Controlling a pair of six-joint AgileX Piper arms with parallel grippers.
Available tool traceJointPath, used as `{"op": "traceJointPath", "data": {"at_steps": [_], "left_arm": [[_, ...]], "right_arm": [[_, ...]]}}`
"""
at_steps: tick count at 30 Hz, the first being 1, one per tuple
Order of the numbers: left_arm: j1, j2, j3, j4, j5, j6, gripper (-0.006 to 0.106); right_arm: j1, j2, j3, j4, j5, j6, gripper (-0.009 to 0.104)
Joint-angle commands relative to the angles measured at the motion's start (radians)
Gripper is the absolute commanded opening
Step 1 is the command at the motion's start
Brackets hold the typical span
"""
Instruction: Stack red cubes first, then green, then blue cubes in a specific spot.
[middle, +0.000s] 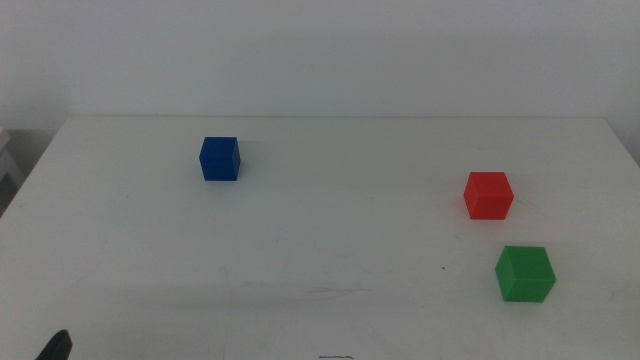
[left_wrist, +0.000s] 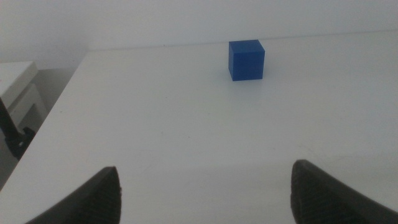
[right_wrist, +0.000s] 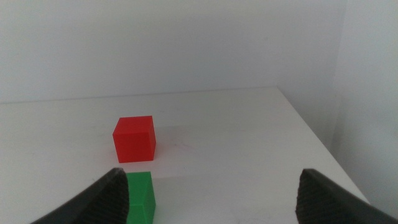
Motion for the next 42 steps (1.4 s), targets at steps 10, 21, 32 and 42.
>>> {"op": "traceJointPath", "data": {"at_steps": [10, 21, 32, 42], "left_arm": [[0.0, -0.021, -0.004, -0.008, -0.075, -0.003, 0.094], [0.0, -0.021, -0.004, -0.008, -0.075, -0.003, 0.094], [0.0, -0.021, -0.004, -0.008, -0.075, -0.003, 0.094], [0.0, -0.021, -0.004, -0.008, -0.075, -0.003, 0.094]], "right_arm": [[-0.004, 0.232, -0.33, 0.053, 0.13, -0.009, 0.085], [0.007, 0.668, -0.85, 0.036, 0.418, -0.009, 0.085], [0.075, 1.157, -1.431, 0.04, 0.899, -0.017, 0.085], [0.093, 1.541, -1.729, 0.087, 0.97, -0.006, 0.085]]}}
